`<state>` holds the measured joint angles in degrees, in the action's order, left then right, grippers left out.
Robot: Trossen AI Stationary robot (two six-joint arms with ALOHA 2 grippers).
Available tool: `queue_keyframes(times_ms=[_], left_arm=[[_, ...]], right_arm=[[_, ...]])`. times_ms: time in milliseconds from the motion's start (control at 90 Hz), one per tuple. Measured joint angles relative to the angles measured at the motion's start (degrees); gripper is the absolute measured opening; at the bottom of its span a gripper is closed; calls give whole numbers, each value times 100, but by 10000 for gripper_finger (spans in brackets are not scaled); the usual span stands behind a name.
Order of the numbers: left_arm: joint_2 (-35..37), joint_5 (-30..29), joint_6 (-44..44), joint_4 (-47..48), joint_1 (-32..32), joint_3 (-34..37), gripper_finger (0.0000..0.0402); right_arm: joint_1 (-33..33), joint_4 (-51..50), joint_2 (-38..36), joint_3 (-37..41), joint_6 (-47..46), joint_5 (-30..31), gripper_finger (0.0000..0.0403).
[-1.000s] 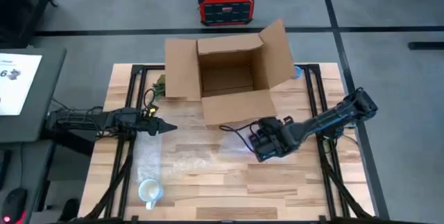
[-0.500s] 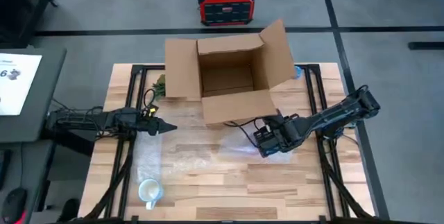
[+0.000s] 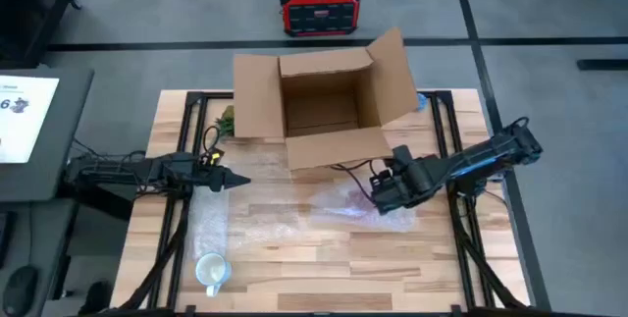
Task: Wrap mug
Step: Wrap the red mug with bubble wrap
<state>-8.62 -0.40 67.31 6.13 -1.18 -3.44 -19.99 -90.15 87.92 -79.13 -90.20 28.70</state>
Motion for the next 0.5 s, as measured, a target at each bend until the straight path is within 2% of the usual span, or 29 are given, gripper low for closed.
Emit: queue_keyframes(times_ms=[67,144,278,367,500], left_arm=[[0,0,4,0,0,0,0],[0,-2,27,1,0,0,0],[0,-7,21,2,0,0,0],[0,-9,4,2,0,0,0],[0,-11,4,1,-1,0,0]], right_arm=[[-70,30,-109,-208,274,-234,233],[-142,277,-237,-459,704,-806,224],[-365,1778,-355,-457,1822,-1518,196],[-446,2797,-262,-275,2397,-1757,160],[-190,3221,213,-238,2564,-1672,80]])
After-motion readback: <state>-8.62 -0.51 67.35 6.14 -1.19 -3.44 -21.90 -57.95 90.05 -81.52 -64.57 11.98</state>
